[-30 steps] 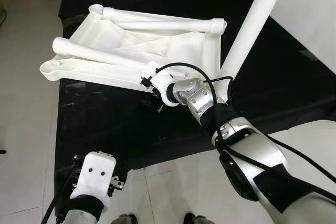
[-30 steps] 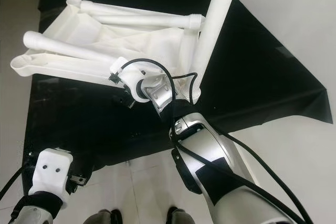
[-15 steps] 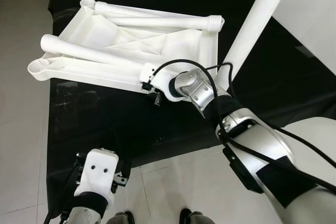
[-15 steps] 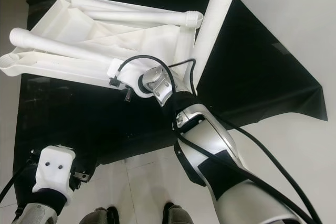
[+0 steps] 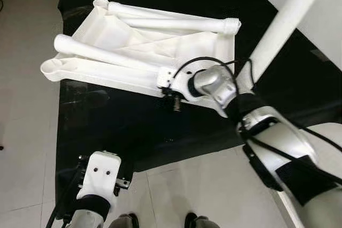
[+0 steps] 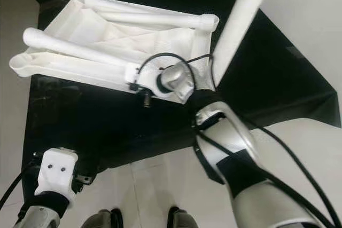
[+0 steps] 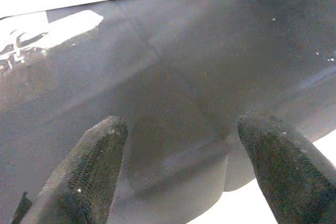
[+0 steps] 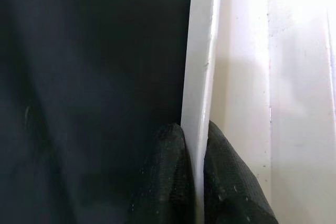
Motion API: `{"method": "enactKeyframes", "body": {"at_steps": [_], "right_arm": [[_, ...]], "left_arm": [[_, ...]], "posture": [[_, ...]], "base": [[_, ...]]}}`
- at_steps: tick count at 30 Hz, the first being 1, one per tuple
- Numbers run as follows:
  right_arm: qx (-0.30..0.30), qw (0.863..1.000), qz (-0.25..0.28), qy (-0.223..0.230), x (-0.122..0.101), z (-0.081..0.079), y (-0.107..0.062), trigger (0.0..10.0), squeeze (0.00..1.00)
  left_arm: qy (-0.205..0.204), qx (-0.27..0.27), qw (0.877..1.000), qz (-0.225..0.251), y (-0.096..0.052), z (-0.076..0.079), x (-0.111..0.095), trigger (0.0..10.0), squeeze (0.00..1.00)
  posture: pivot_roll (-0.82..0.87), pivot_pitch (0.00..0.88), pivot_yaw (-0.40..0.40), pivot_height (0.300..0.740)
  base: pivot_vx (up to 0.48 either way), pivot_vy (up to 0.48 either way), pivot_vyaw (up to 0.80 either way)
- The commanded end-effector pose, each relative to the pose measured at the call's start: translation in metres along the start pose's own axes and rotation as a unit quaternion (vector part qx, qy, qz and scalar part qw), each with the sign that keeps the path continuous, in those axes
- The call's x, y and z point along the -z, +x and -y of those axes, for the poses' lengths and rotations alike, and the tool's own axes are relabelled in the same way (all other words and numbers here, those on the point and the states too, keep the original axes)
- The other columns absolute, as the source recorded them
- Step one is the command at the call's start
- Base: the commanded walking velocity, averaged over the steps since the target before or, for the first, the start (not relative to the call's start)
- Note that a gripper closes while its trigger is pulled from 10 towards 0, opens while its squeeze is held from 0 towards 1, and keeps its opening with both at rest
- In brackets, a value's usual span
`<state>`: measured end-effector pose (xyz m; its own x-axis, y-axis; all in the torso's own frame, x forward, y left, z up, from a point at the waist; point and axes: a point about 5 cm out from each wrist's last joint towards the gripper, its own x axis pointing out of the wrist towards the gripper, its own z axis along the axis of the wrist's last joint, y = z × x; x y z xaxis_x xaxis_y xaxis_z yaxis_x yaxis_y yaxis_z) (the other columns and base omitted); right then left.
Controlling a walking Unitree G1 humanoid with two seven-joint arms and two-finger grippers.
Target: Building children table
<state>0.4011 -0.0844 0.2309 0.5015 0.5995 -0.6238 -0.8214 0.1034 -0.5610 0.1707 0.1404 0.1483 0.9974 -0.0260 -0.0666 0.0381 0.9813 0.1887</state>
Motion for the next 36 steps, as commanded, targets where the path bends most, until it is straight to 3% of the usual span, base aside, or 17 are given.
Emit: {"method": "enactKeyframes", "body": {"at_steps": [1,4,5,10,15,18,21,25,29,30,34,35,36], "right_arm": [[-0.01,0.998,-0.014,-0.066,0.002,0.001,-0.006,0.0,0.0],[-0.029,0.994,-0.022,-0.104,0.011,0.002,-0.017,0.0,0.0],[-0.05,0.984,-0.061,-0.157,0.026,0.003,-0.03,0.0,0.0],[-0.051,0.97,-0.123,-0.202,0.042,0.011,-0.049,0.0,0.0],[-0.051,0.966,-0.12,-0.222,0.043,0.011,-0.052,0.0,0.0],[-0.048,0.952,-0.137,-0.27,0.046,0.008,-0.05,0.0,0.0],[-0.044,0.948,-0.147,-0.278,0.047,0.009,-0.05,0.0,0.0],[-0.028,0.926,-0.197,-0.32,0.056,0.012,-0.054,0.0,0.0],[0.008,0.926,-0.21,-0.313,0.056,0.019,-0.056,0.3,0.0],[0.02,0.928,-0.212,-0.306,0.056,0.022,-0.058,10.0,0.0],[0.025,0.95,-0.178,-0.254,0.05,0.025,-0.061,10.0,0.0],[0.018,0.952,-0.176,-0.251,0.05,0.025,-0.062,10.0,0.16],[0.01,0.951,-0.179,-0.25,0.05,0.025,-0.064,10.0,0.53]], "left_arm": [[-0.002,0.001,1.0,-0.013,-0.001,0.0,0.004,10.0,0.0],[-0.001,0.001,1.0,-0.013,-0.001,0.0,0.004,10.0,0.0],[-0.001,0.001,1.0,-0.013,0.0,0.0,0.004,10.0,0.0],[0.0,0.0,1.0,-0.012,0.0,-0.001,0.004,10.0,0.0],[0.0,0.001,1.0,-0.013,0.0,-0.002,0.004,10.0,0.0],[0.001,0.001,1.0,-0.013,0.0,-0.003,0.004,10.0,0.0],[0.001,0.001,1.0,-0.013,0.0,-0.003,0.004,10.0,0.0],[0.003,0.0,1.0,-0.013,0.0,-0.004,0.004,10.0,0.0],[0.003,0.0,1.0,-0.013,0.0,-0.004,0.004,10.0,0.0],[0.003,0.0,1.0,-0.013,0.0,-0.004,0.004,10.0,0.0],[0.003,0.0,1.0,-0.013,0.001,-0.004,0.004,10.0,0.0],[0.003,0.001,1.0,-0.013,0.001,-0.004,0.004,10.0,0.0],[0.003,0.001,1.0,-0.013,0.001,-0.004,0.004,10.0,0.0]], "posture": [[0.08,0.223,-0.073,0.74],[0.08,0.222,-0.075,0.74],[0.08,0.22,-0.073,0.74],[0.07,0.221,-0.07,0.74],[0.07,0.224,-0.068,0.74],[0.07,0.225,-0.067,0.74],[0.07,0.225,-0.067,0.74],[0.08,0.226,-0.067,0.74],[0.08,0.227,-0.067,0.74],[0.08,0.227,-0.067,0.74],[0.08,0.227,-0.066,0.74],[0.08,0.228,-0.066,0.74],[0.08,0.227,-0.065,0.74]], "base": [[0.0,0.0,0.0],[0.0,0.0,0.0],[0.0,0.0,0.0],[0.0,0.0,0.0],[0.0,0.0,0.0],[0.0,0.0,0.0],[0.0,0.0,0.0],[0.0,0.0,0.0],[0.0,0.0,0.0],[0.0,0.0,0.0],[0.0,0.0,0.0],[0.0,0.0,0.0],[0.0,0.0,0.0]]}}
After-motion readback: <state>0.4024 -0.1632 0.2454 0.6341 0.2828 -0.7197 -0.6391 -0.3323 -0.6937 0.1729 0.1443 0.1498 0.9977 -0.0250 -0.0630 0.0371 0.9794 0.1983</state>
